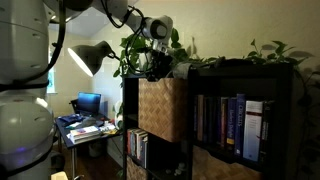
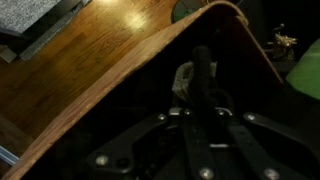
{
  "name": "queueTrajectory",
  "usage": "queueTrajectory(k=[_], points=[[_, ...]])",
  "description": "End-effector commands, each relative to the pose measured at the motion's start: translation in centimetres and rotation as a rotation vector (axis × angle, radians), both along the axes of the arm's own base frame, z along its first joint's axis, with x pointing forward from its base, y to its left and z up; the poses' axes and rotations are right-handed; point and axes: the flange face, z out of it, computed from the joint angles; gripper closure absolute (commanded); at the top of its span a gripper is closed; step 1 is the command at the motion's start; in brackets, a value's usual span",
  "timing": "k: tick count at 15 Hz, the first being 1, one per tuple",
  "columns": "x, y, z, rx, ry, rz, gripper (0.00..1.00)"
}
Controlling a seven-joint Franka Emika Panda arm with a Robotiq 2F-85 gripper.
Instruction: Pull out the top brown basket then put the socks in the basket, then push in the basket
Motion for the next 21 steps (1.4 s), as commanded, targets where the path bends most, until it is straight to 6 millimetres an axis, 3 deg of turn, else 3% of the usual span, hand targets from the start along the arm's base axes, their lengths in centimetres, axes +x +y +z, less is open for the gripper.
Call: queueTrajectory(k=[1, 4, 10, 14, 21], points=[[-1.9, 0.1, 0.0, -0.052, -0.088, 0.019, 0.63], [-3.2, 0.3, 2.0, -0.097, -0.14, 0.025, 0.44], [-6.2, -0.3, 9.1, -0.129, -0.242, 0.005, 0.05], [-5.4, -3.4, 11.4, -0.154, -0.294, -0.097, 0.0], [0.7, -12.3, 10.5, -0.254, -0.255, -0.344, 0.0]])
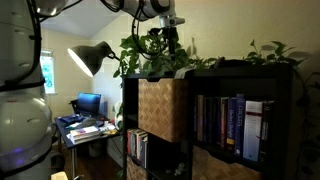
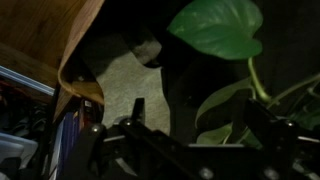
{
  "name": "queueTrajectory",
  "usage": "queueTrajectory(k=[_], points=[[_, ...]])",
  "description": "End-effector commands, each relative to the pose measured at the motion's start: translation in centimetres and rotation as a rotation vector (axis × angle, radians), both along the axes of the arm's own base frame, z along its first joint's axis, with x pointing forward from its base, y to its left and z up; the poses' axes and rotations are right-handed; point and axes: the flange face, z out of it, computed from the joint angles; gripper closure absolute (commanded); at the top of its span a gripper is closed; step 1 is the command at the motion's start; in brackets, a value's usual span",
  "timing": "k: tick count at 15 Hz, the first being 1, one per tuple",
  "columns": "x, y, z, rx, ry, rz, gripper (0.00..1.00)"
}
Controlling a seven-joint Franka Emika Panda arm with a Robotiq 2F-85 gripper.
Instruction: Pull out the top brown basket then put the socks in the basket, then push in the basket
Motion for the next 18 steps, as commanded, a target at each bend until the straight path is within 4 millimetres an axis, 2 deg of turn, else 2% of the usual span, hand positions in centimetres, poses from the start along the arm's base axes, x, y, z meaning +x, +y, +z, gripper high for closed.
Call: queueTrajectory(k=[1, 4, 7, 13, 18], points=[[3.6, -3.3, -0.2, -0.018, 0.011, -0.123, 0.0], [5.6, -5.4, 0.6, -0.049, 0.006, -0.195, 0.0], [6.5, -7.0, 1.8, -0.086, -0.001, -0.258, 0.0], [5.9, -9.6, 2.6, -0.153, 0.059, -0.354, 0.0], [4.4, -9.6, 2.8, -0.153, 0.078, -0.352, 0.0]])
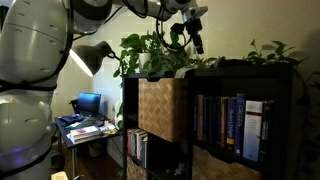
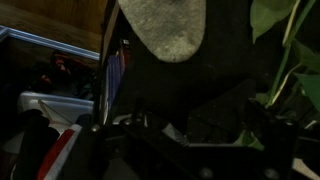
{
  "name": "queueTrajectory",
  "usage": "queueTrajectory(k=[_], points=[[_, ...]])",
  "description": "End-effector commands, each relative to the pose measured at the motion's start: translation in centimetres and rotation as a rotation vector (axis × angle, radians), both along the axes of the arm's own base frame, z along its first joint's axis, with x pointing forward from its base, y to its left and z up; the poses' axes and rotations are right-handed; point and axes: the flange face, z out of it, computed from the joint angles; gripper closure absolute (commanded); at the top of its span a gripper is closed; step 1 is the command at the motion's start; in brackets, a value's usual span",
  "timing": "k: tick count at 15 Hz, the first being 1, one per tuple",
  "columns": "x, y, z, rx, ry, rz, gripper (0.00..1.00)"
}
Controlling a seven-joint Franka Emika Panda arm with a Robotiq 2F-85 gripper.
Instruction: Pull out the top brown basket then put the socks in the basket, then push in the basket
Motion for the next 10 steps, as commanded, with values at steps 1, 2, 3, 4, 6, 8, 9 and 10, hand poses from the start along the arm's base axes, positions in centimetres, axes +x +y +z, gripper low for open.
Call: queueTrajectory(k=[1, 2, 3, 4, 6, 8, 9, 10], points=[[-1.6, 0.3, 0.5, 0.013, 0.026, -0.025, 0.0], [-1.8, 0.7, 0.3, 0.023, 0.035, -0.018, 0.0], [-2.0, 0.9, 0.2, 0.032, 0.042, -0.018, 0.0], [-2.3, 1.4, -0.1, 0.053, 0.058, -0.01, 0.0], [-2.6, 2.2, -0.7, 0.075, 0.075, 0.016, 0.0], [-2.5, 2.6, -1.6, 0.109, 0.084, 0.021, 0.0], [-2.5, 2.8, -1.9, 0.12, 0.087, 0.026, 0.0], [-2.3, 2.7, -2.5, 0.12, 0.082, 0.028, 0.0]])
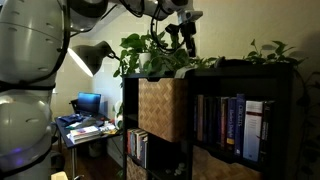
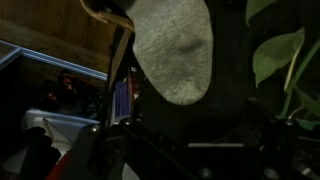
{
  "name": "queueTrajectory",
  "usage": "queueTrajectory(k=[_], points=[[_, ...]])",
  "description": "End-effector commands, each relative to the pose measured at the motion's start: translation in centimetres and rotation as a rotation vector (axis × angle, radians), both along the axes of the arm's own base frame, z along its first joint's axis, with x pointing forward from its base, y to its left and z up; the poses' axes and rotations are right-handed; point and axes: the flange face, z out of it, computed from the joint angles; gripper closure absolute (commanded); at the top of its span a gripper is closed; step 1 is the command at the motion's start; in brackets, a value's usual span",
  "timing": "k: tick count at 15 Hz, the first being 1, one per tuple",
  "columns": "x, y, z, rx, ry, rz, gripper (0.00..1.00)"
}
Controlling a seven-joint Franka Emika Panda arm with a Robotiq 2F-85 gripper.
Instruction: Pull out the top brown basket then put the socks in the basket, then push in the basket
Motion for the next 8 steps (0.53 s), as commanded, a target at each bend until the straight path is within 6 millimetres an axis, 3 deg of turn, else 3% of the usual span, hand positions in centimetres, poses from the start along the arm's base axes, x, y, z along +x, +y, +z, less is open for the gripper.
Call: queueTrajectory(k=[1, 7, 8], points=[[-1.1, 0.3, -1.6, 0.043, 0.01, -0.012, 0.0], [0.0, 0.0, -5.2, 0.064, 0.046, -0.013, 0.0], [0.1, 0.3, -5.5, 0.069, 0.049, -0.006, 0.18]])
